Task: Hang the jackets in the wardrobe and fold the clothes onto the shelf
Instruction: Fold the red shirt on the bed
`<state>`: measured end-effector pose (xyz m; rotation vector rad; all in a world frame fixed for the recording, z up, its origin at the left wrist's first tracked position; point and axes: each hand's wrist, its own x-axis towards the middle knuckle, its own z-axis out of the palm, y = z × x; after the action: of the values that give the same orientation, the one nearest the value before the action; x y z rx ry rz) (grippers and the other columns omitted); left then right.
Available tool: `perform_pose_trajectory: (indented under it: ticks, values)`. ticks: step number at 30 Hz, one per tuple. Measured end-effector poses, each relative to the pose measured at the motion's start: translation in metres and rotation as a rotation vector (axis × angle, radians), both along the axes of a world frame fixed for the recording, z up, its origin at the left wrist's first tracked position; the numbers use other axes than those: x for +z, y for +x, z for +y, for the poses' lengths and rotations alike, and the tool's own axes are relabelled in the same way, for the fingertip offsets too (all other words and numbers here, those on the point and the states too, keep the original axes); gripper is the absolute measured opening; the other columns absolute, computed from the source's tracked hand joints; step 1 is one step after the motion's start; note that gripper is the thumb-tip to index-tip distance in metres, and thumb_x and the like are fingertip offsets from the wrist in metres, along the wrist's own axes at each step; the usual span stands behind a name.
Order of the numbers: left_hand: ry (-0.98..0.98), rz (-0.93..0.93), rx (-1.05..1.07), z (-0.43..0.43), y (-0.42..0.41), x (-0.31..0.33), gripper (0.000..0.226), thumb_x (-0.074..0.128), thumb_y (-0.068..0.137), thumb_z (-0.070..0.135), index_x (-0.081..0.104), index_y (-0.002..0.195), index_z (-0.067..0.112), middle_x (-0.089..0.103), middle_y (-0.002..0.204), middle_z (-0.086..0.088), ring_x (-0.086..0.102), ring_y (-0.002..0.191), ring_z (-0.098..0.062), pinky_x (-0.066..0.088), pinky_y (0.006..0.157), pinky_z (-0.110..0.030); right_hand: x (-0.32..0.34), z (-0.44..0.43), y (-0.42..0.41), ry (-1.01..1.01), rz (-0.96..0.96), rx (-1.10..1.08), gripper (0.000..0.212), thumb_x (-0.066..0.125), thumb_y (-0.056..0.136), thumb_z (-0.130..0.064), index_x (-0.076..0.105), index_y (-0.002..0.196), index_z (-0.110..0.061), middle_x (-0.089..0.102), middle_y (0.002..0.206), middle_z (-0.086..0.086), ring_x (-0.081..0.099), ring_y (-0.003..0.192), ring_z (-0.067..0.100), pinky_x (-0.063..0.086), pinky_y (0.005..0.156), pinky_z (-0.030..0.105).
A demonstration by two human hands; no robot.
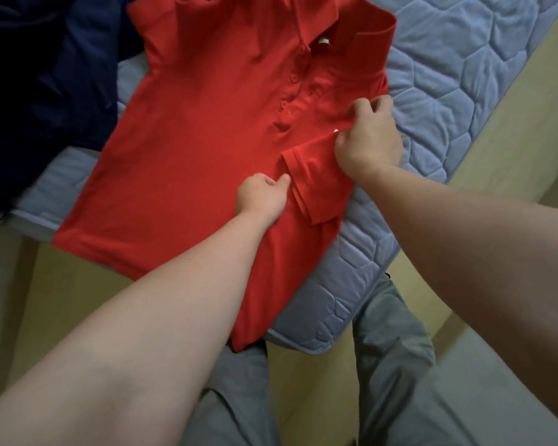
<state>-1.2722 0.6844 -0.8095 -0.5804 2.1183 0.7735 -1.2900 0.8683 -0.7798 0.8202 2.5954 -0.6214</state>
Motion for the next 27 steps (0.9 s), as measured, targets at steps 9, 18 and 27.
perform_pose_trajectory:
  ticks: [9, 18, 27]
  values:
    - [-0.317, 0.606, 0.276, -0.074, -0.173, 0.027, 0.049, 0.064, 0.090, 0.042, 0.053, 0.128, 0.014, 0.049, 0.137, -0.008, 0.053, 0.122, -0.023, 0.034, 0.100, -0.026, -0.003, -0.093, -0.087, -0.404, 0.019, 0.117, 0.033, 0.051, 0.084, -0.015, 0.063, 0.114, -0.021, 0.066, 0.114, 0.005, 0.060, 0.111, 0.025, 0.046, 0.094, 0.031]
    - [0.215, 0.228, 0.567, -0.084, -0.251, 0.032, 0.028, 0.080, 0.080, 0.020, 0.059, 0.096, 0.012, 0.071, 0.081, -0.003, 0.071, 0.060, -0.012, 0.056, 0.052, -0.027, -0.009, -0.124, -0.156, -0.723, 0.054, -0.253, 0.022, 0.052, 0.096, -0.024, 0.060, 0.117, -0.020, 0.069, 0.107, 0.006, 0.070, 0.093, 0.027, 0.058, 0.079, 0.039]
    - [0.272, 0.522, 0.407, -0.083, -0.204, 0.060, 0.032, 0.051, 0.058, -0.009, 0.057, 0.056, 0.023, 0.060, 0.058, 0.012, 0.060, 0.055, -0.010, 0.041, 0.053, -0.023, 0.001, -0.101, -0.175, -1.062, -0.200, -0.593, 0.058, 0.037, 0.095, -0.069, 0.059, 0.124, -0.024, 0.068, 0.114, 0.000, 0.066, 0.100, 0.027, 0.050, 0.085, 0.044]
